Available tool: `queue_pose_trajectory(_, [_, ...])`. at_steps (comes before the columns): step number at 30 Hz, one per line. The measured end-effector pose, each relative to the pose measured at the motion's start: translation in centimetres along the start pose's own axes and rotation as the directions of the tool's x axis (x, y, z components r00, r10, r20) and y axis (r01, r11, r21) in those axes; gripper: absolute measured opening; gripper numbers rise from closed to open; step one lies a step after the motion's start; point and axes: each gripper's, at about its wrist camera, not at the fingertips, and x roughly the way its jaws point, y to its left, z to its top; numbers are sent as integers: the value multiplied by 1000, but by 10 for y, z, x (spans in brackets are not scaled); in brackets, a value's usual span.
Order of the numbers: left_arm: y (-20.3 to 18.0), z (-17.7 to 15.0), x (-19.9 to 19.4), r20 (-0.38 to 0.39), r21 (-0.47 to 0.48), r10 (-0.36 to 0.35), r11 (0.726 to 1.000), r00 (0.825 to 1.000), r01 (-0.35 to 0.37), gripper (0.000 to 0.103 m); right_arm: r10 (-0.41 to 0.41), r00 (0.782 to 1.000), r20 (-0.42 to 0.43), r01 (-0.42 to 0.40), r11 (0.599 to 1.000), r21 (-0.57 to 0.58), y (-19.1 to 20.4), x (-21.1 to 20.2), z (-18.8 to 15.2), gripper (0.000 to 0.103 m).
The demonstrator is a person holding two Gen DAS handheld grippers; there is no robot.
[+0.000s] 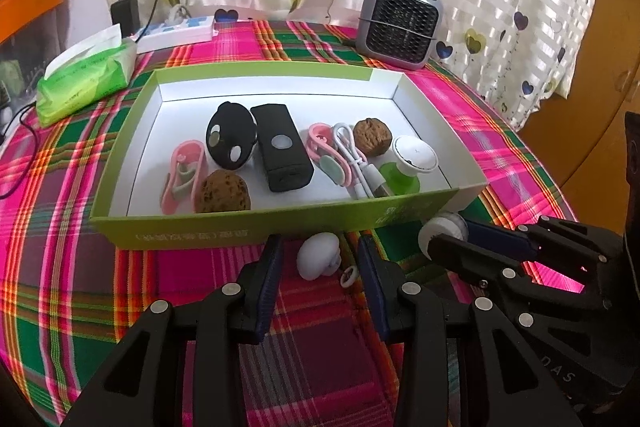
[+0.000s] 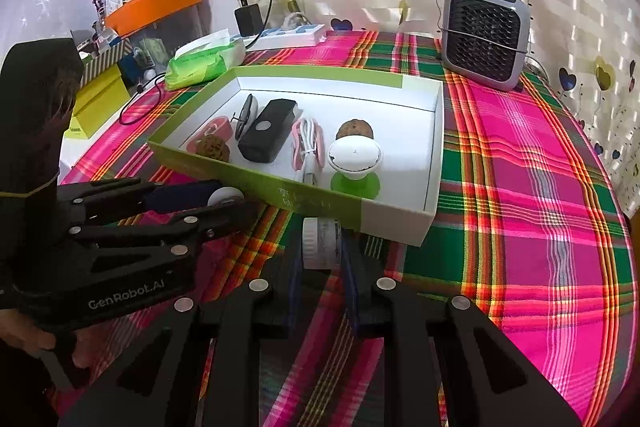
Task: Organize objects
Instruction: 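Close the left tool on the white ball while the right closes on the white puck, then lift the white ball with the left tool while the right carries the puck toward the box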
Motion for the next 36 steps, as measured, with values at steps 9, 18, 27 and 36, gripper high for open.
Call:
queue_pose_trajectory(9, [2, -3, -3, 1, -1, -7, 1000, 1000, 7, 20, -4, 1000, 9, 4, 1000, -7, 3, -3, -2, 20])
queue_pose_trajectory(18, [-4, -7, -19, 29, 15, -32, 999, 999, 31, 20, -5, 999, 38, 5, 1000, -14, 9, -14, -5, 20])
queue_pose_trajectory(27, [-6, -11, -37, 70, 17, -42, 999, 997, 41, 20, -3, 997, 71, 5, 1000, -30, 19, -27, -4, 20])
queue_pose_trajectory(36, [-8, -13, -55, 114, 23, -46, 999, 992, 44, 20, -7, 994, 108, 13, 998, -58, 31, -42, -2, 20])
